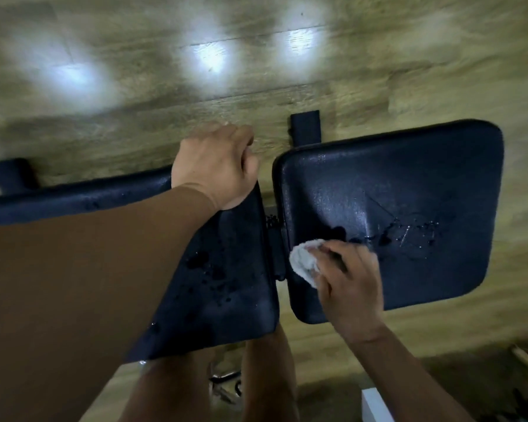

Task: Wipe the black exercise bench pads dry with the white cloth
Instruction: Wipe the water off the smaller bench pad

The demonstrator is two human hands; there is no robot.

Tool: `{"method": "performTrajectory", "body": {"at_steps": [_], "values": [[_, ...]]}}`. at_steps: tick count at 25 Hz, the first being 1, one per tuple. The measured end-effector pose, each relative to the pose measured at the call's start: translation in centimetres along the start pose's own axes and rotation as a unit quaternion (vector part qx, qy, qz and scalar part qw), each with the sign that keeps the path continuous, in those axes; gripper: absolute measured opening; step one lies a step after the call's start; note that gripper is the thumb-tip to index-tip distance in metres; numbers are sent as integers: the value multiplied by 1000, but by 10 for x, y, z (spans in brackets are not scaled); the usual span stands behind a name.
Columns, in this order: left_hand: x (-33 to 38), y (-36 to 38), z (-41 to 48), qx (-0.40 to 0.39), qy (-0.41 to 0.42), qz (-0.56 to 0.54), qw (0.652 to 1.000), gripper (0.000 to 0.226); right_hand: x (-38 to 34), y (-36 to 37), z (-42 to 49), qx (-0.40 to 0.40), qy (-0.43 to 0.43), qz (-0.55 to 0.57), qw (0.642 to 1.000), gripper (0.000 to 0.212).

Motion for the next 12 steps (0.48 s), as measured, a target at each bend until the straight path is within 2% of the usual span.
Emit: {"method": "performTrajectory", "body": {"at_steps": [2, 4, 5, 7, 9, 10, 12], "values": [[0, 1, 1, -8, -3, 7, 1000, 39, 12, -3, 41, 33, 18, 23, 999, 16], [0, -1, 2, -19, -7, 13, 1000, 32, 40, -17, 89, 107, 62, 1, 992, 10], [1, -1, 1, -19, -8, 10, 1000, 30, 63, -28, 110, 143, 110, -31, 983, 8], [3, -2, -1, -19, -1, 5, 1000, 31, 104, -48, 134, 178, 235, -63, 954, 21], [2, -3, 1, -15, -1, 5, 1000, 34, 99, -44, 132, 202, 335, -46, 919, 26], [1, -3, 2, -17, 0, 8, 1000, 36, 78, -36, 123, 210, 341, -33, 916, 23], [2, -3, 2, -28, -2, 16, 999, 39, 17, -10, 98, 183, 257, 11, 949, 19]]}}
Point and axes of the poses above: each hand's wrist, its own z-axis towards the middle knuckle, its own y-axis out of the palm, x = y × z, the point moved 3 cm from there along z, towards the middle knuckle, and after that the axes turned 3 degrees about y, right-handed, at the moved point
